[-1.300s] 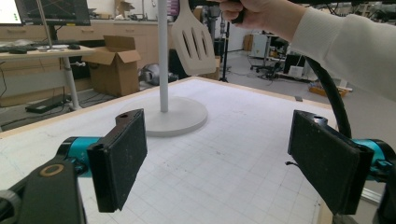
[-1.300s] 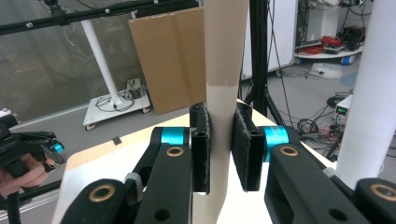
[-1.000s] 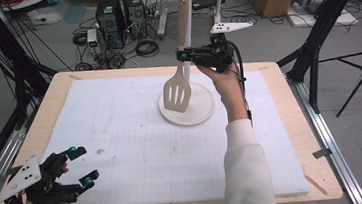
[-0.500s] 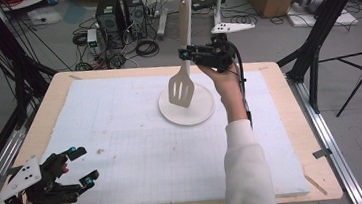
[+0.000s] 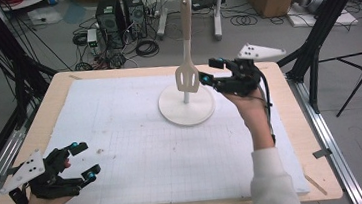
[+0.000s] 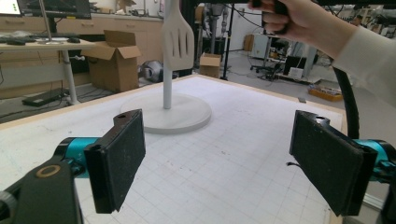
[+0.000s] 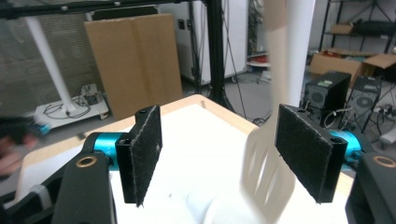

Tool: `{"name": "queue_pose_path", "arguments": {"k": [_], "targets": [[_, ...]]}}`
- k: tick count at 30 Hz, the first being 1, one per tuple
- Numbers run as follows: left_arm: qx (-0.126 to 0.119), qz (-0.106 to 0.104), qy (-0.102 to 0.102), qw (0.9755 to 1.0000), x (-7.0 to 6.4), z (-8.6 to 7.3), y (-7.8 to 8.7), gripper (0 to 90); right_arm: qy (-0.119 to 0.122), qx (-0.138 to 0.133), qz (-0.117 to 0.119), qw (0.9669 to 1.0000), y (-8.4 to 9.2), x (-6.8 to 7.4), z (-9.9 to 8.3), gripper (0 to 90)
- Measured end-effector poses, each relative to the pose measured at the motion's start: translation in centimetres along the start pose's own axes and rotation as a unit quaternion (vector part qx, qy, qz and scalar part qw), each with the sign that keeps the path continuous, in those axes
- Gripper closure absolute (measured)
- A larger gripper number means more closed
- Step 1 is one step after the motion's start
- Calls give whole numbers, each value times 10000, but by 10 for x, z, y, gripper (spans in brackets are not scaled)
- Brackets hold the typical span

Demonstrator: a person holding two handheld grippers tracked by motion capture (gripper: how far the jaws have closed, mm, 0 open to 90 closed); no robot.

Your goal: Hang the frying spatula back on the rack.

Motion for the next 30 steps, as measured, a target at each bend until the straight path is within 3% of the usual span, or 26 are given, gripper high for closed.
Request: {"name": "queue_pose_path", "arguments": {"k": [3, 9, 15, 17, 20, 23, 25, 27, 30], "targets": [[29, 28, -9, 10000, 2, -1, -3, 187, 100, -97, -1, 9999, 19, 8, -18, 264], [60, 53, -25, 10000, 3, -3, -9, 188, 385, -76, -248, 9989, 47, 31, -66, 204], [127, 57, -19, 9999, 4, -8, -12, 188, 478, 16, -317, 9984, 59, 52, -122, 193], [115, 53, -25, 9999, 4, -8, -13, 188, 598, 154, -506, 9968, 63, 58, -140, 190], [116, 31, -37, 9999, 2, -9, -15, 189, 511, 90, -538, 9972, 70, 61, -162, 190], [149, 59, -75, 9998, 2, -10, -15, 191, 366, 28, -621, 9974, 75, 60, -177, 190], [170, 109, -68, 9998, 2, -12, -15, 191, 421, 7, -722, 9965, 76, 58, -183, 192], [210, 116, -72, 9997, 3, -14, -14, 192, 420, 122, -770, 9961, 77, 58, -185, 192], [247, 145, -68, 9996, 4, -16, -14, 192, 385, 57, -765, 9963, 81, 58, -185, 191]]}}
Point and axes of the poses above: each handheld gripper's, and its own axes: y roughly backward along the jaws, z roughly out of its top, x roughly to its left, the point moved 2 cm from there along -y, roughly forward along the jaws, and after that the axes turned 12 degrees about -y, right-handed, at the moved point
